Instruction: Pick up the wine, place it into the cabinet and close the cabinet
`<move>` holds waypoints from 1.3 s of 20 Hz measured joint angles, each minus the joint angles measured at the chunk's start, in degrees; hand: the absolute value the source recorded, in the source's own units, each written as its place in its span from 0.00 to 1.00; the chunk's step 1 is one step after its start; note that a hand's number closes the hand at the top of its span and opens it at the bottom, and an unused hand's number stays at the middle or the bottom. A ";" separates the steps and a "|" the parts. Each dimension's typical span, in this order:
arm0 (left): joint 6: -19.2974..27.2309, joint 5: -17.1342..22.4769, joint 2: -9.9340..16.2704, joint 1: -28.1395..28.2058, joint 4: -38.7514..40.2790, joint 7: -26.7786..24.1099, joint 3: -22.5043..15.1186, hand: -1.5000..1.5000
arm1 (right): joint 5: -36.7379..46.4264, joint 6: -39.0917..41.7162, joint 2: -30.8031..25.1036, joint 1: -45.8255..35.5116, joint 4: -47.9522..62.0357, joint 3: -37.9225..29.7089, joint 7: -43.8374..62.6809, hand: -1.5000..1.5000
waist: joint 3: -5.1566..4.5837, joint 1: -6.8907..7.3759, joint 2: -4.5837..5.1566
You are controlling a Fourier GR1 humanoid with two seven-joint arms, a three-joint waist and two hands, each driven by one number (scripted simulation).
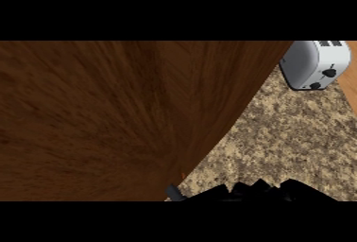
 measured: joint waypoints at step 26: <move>-33.01 24.85 16.19 13.94 6.57 -1.48 34.01 1.00 | -0.14 -17.90 3.22 -34.56 59.75 8.84 -25.36 1.00 | -0.08 2.13 0.92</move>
